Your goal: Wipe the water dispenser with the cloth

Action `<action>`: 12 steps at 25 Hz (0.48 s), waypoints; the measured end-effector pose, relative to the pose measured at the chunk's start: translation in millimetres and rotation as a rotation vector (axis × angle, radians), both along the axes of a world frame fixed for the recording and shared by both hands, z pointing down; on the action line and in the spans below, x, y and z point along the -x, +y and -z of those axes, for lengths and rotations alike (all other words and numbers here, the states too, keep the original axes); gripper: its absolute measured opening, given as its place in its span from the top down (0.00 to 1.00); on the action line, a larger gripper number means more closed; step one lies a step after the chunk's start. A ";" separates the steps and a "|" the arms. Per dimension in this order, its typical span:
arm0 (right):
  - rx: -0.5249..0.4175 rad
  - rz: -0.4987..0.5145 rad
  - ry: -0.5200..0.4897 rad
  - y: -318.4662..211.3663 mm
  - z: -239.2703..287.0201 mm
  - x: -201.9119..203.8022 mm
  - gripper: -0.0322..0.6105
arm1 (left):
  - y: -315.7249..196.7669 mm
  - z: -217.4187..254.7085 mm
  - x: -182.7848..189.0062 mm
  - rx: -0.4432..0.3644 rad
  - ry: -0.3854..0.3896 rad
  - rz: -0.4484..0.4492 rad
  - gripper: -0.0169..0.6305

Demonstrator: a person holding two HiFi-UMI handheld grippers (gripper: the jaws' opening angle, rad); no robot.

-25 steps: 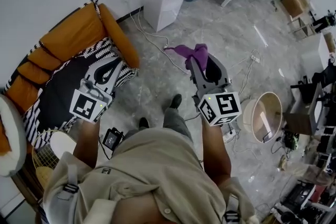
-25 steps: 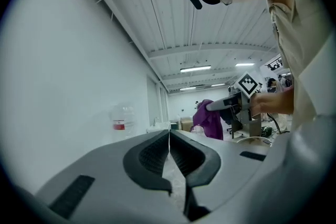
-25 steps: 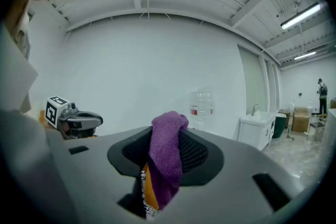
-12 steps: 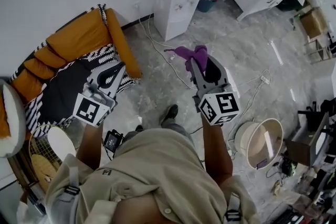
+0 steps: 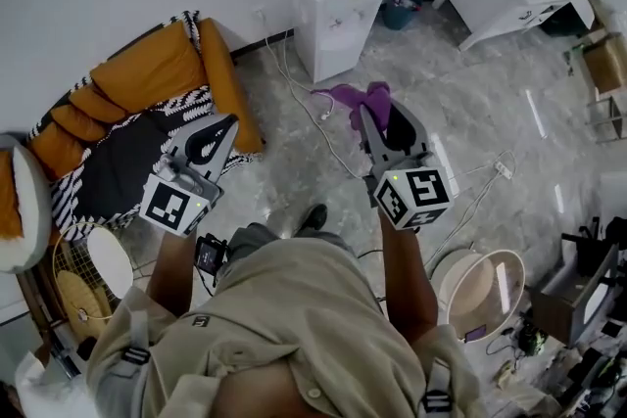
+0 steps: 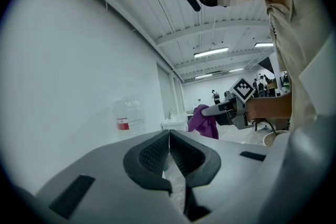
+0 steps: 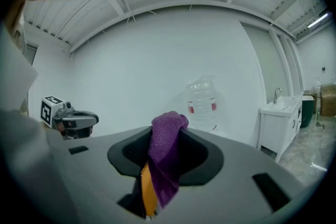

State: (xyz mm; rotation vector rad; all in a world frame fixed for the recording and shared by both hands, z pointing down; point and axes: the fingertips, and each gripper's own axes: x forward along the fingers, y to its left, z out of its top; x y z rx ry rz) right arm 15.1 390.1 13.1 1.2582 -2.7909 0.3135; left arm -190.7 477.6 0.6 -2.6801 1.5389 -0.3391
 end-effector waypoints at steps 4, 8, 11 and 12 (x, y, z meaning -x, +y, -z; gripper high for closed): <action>0.022 0.002 -0.009 -23.7 -11.2 -12.6 0.72 | -20.6 -5.9 -14.1 0.020 -0.005 0.002 0.94; 0.050 -0.013 -0.010 -42.6 -25.4 -15.2 0.72 | -50.1 1.4 -21.8 -0.041 0.014 -0.025 0.94; 0.073 -0.037 -0.006 -56.2 -36.1 -14.3 0.72 | -70.2 -15.3 -16.8 0.016 0.003 -0.044 0.94; 0.080 -0.048 -0.003 -62.6 -39.6 -14.1 0.72 | -78.9 -22.1 -14.5 0.039 0.000 -0.053 0.94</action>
